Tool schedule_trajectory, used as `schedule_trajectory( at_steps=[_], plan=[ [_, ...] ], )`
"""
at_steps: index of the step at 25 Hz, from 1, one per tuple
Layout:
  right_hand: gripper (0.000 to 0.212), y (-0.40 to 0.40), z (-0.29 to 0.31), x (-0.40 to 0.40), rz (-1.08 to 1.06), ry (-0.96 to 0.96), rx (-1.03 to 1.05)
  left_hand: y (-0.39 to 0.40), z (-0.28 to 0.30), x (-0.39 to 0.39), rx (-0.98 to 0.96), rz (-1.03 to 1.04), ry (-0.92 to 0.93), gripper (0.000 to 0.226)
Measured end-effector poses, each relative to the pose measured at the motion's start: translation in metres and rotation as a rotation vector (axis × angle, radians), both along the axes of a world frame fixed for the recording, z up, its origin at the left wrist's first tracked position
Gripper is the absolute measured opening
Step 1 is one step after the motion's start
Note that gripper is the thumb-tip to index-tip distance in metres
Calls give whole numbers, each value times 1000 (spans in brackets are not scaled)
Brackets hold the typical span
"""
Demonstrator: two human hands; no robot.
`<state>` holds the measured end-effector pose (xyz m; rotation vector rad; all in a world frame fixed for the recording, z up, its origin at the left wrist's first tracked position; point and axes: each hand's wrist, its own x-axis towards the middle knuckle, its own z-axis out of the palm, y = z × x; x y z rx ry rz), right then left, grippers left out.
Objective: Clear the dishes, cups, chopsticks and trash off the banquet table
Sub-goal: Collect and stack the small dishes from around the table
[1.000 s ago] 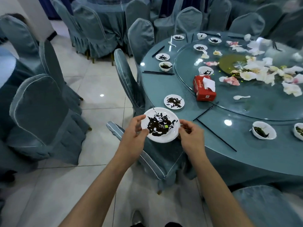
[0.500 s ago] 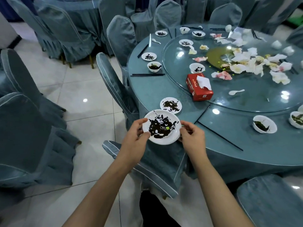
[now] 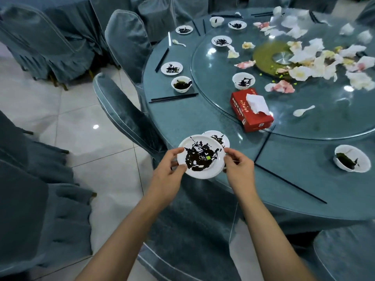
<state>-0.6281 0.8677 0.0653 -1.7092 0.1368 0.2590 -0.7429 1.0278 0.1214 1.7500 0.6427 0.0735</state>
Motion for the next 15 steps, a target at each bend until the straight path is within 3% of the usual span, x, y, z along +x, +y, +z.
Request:
schedule_trajectory(
  at_steps=[15],
  plan=[
    [22, 8, -77, 79, -104, 99, -174, 30, -93, 122, -95, -107, 149, 39]
  ],
)
